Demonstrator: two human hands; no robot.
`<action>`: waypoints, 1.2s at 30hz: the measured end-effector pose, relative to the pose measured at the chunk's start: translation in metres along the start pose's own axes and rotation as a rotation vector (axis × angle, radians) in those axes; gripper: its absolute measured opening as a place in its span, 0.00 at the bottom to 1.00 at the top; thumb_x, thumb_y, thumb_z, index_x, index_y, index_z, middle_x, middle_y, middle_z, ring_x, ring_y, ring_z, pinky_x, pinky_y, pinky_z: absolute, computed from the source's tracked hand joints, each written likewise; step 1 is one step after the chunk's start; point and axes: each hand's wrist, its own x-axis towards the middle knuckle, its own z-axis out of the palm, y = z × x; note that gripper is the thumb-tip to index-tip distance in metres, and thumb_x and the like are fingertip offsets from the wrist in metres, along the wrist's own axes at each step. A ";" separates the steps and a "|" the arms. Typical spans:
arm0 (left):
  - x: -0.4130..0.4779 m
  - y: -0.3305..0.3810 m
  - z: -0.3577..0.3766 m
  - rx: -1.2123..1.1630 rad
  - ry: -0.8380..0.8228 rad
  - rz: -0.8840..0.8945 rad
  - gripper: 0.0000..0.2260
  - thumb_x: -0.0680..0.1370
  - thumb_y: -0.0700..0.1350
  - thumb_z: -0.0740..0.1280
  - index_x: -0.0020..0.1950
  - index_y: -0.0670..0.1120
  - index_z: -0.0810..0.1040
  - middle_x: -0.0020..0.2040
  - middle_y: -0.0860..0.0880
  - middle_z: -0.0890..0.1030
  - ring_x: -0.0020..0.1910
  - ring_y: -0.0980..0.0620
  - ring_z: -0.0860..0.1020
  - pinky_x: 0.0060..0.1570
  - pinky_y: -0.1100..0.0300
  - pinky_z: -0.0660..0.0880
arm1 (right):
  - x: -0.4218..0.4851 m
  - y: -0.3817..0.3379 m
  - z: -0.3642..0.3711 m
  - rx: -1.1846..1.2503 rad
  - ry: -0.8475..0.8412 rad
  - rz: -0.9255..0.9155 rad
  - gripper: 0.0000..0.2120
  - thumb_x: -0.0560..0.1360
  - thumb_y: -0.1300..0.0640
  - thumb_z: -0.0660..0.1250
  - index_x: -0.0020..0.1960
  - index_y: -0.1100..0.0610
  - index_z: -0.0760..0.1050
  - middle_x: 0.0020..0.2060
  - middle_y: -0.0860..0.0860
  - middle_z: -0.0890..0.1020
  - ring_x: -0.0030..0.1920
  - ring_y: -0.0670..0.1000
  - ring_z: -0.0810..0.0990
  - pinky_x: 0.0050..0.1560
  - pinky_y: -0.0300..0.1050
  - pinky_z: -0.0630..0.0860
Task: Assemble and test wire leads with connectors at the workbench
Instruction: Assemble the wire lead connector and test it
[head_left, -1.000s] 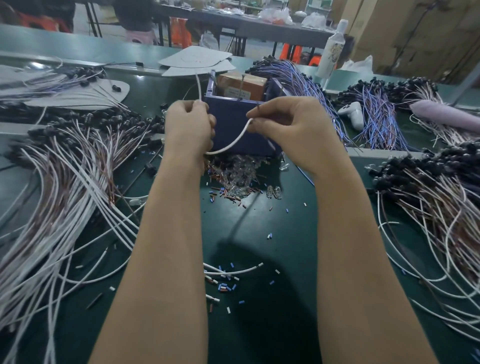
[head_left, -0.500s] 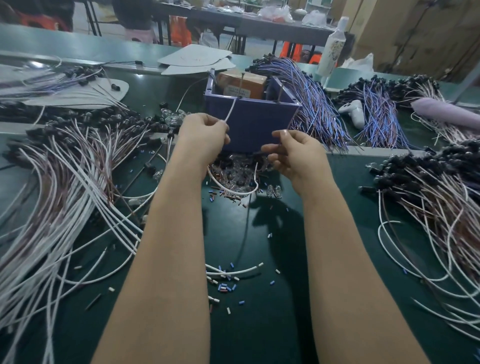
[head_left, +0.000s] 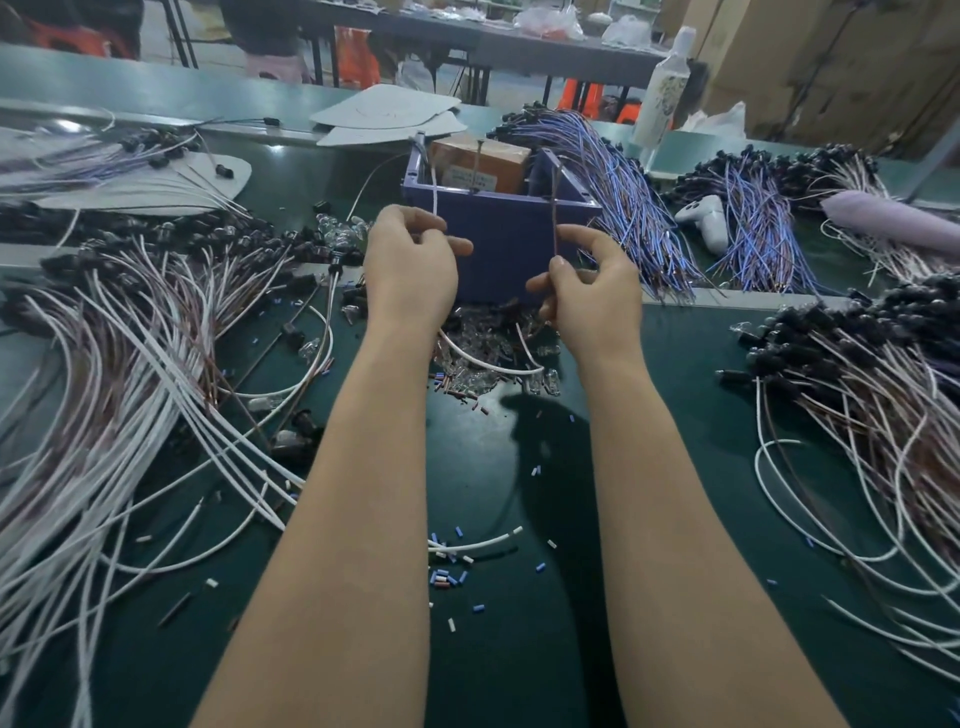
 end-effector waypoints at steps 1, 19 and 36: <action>0.000 0.000 0.001 -0.001 -0.015 0.005 0.11 0.78 0.35 0.54 0.44 0.50 0.69 0.37 0.54 0.81 0.24 0.63 0.70 0.27 0.70 0.67 | 0.000 0.001 0.001 -0.003 0.006 -0.005 0.12 0.79 0.64 0.58 0.60 0.54 0.73 0.32 0.50 0.81 0.22 0.41 0.71 0.29 0.36 0.71; 0.001 -0.005 0.011 0.078 -0.190 0.050 0.12 0.82 0.38 0.53 0.62 0.45 0.70 0.55 0.52 0.77 0.34 0.60 0.73 0.38 0.68 0.71 | 0.003 0.001 0.001 -0.010 0.037 0.028 0.14 0.78 0.64 0.58 0.59 0.53 0.76 0.32 0.50 0.81 0.24 0.42 0.72 0.32 0.39 0.71; 0.003 -0.006 0.009 0.098 -0.147 0.050 0.13 0.81 0.38 0.53 0.63 0.44 0.70 0.56 0.51 0.77 0.35 0.59 0.74 0.44 0.61 0.71 | 0.003 0.000 0.000 -0.002 0.047 0.036 0.12 0.77 0.64 0.59 0.53 0.50 0.76 0.29 0.49 0.80 0.25 0.43 0.71 0.34 0.43 0.71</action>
